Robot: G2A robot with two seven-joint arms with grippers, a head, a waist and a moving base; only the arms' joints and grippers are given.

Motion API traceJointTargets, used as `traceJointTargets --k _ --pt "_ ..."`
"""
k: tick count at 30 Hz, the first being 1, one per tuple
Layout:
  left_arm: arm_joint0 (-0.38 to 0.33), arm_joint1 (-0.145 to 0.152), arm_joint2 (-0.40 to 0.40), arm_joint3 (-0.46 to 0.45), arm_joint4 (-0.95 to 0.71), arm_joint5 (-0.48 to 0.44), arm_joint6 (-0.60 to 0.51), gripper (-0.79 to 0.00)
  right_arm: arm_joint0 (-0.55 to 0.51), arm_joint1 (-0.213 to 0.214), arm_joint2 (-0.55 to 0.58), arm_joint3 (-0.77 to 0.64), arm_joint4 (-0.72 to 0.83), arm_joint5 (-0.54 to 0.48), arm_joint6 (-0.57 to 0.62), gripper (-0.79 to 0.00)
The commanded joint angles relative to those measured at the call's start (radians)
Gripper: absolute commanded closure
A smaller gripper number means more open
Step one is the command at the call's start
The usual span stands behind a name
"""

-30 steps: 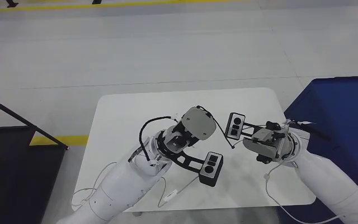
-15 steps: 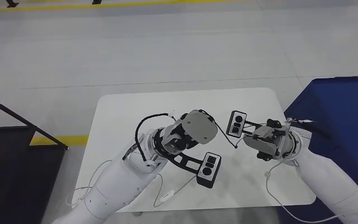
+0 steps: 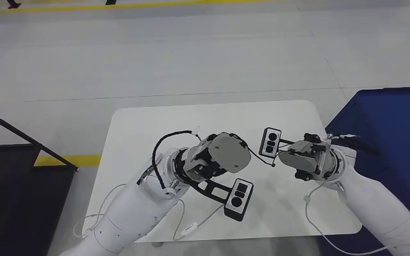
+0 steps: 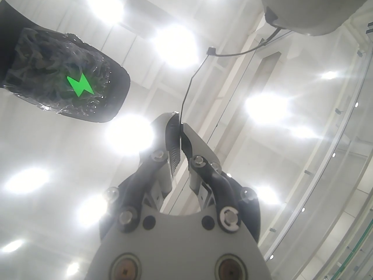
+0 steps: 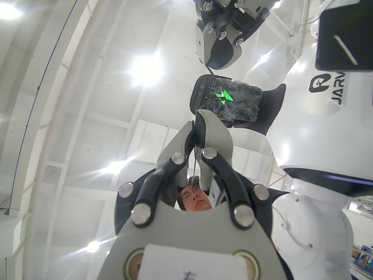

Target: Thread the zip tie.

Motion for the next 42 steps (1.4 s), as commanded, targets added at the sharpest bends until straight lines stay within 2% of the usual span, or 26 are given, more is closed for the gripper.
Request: traceJointTargets --k 1,7,14,22,42 --pt "0.019 0.0 -0.006 -0.016 0.001 -0.011 -0.005 0.0 -0.011 -0.003 0.009 -0.017 0.015 0.002 -0.015 0.0" --pt "0.042 -0.014 -0.013 -0.01 0.007 -0.014 -0.042 0.0 -0.03 -0.018 0.025 -0.036 0.038 -0.007 -0.036 0.0" --pt "0.054 -0.045 0.009 0.017 0.0 -0.005 -0.144 0.0 -0.041 -0.036 0.046 -0.043 0.038 -0.011 -0.04 0.0" --pt "0.042 -0.068 0.015 0.042 0.0 -0.029 -0.171 0.0 -0.055 -0.052 0.073 -0.058 0.017 0.014 -0.044 0.0" --pt "0.072 -0.079 -0.003 0.029 0.0 -0.033 -0.119 0.0 -0.101 -0.082 0.136 -0.071 -0.039 0.055 -0.043 0.0"
